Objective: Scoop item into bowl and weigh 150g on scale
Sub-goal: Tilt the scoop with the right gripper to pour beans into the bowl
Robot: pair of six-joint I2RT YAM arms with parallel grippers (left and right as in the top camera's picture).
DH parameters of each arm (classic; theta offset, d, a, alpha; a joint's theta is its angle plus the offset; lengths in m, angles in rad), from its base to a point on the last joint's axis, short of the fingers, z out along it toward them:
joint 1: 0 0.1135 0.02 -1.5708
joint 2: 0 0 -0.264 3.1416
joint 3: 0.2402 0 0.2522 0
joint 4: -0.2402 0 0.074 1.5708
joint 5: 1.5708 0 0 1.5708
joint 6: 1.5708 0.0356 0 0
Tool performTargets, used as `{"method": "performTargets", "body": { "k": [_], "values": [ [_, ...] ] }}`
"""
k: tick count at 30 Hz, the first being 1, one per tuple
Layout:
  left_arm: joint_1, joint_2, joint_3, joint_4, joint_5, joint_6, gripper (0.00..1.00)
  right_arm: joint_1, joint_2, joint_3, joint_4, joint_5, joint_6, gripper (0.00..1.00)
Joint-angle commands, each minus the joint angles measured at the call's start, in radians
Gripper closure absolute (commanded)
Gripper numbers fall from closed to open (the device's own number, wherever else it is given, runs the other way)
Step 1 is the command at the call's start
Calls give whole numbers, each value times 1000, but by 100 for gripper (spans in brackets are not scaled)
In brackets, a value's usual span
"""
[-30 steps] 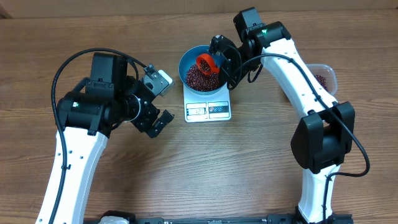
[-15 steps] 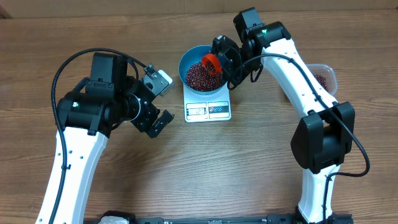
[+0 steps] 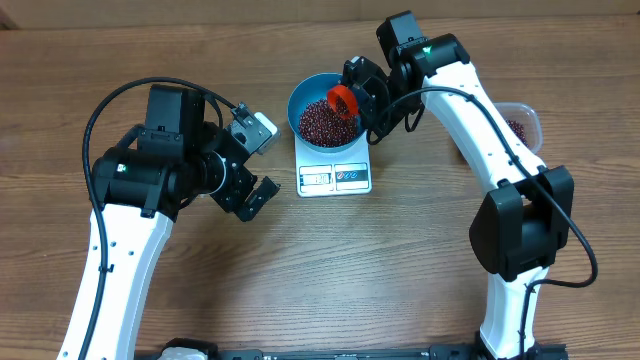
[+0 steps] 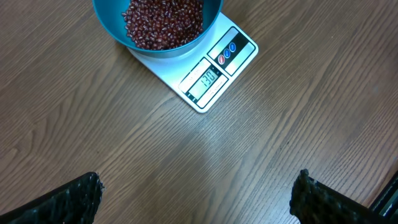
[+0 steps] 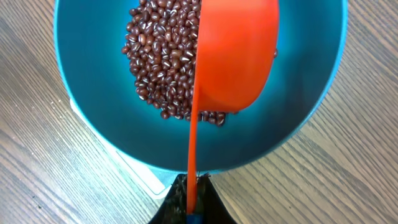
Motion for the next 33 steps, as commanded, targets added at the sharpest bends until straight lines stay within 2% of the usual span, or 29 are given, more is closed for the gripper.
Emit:
{"method": "performTargets", "body": {
  "k": [1, 7, 33],
  "values": [
    [-1, 7, 16, 0, 14, 23, 0, 19, -92, 35, -7, 36, 3, 96],
    [-1, 7, 16, 0, 14, 23, 0, 56, -107, 35, -20, 173, 3, 96],
    [-1, 7, 16, 0, 14, 23, 0, 75, -107, 35, -22, 173, 3, 96]
  ]
}}
